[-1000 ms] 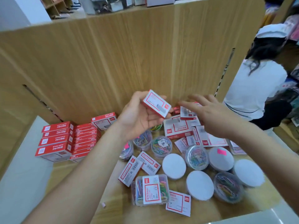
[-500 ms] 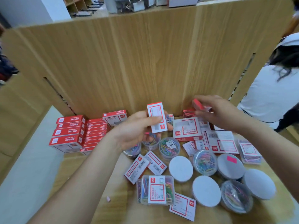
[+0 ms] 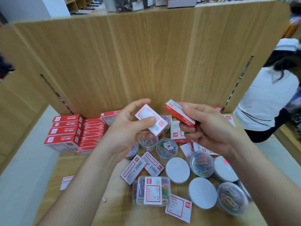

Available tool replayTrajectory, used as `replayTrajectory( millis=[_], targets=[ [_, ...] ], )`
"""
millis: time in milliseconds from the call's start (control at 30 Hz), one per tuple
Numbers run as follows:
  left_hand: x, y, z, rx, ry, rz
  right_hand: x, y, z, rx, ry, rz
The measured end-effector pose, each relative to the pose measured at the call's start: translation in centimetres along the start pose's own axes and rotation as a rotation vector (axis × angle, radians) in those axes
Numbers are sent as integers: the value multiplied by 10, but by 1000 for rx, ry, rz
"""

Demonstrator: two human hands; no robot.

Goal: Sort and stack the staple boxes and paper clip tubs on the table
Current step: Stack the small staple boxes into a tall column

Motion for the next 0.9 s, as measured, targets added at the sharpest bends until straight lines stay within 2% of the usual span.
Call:
replayTrajectory(
  millis=[133, 333, 400, 500, 600, 667, 767, 833, 900],
  targets=[
    [-16, 1, 17, 102, -79, -36, -3, 13, -16, -404, -73, 152],
    [-30, 2, 31, 49, -122, 16, -4, 8, -42, -405, 61, 122],
    [-33, 0, 34, 129, -126, 11, -3, 8, -49, -420, 117, 128],
    [-37, 0, 34, 225, -109, 42, -5, 22, -60, -674, 83, 336],
    [-38, 7, 37, 164, -90, 143, -11, 37, -74, -971, -10, 635],
    [-39, 9, 36, 109, -46, 177, -10, 36, -81, -950, -6, 698],
    [-41, 9, 31, 58, 27, 170, 0, 25, -87, -856, 33, 635],
    [-42, 11, 32, -14, 7, 163, 8, 19, -88, -728, 59, 539],
    [-42, 13, 39, -97, -68, 142, 17, 9, -79, -410, 42, 322]
  ],
)
Point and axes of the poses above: each hand's wrist, its own x-axis towards the middle knuckle, its own z-axis out of the back of the hand, y = z × x, the point moved 9 cm from there along x, towards the middle knuckle
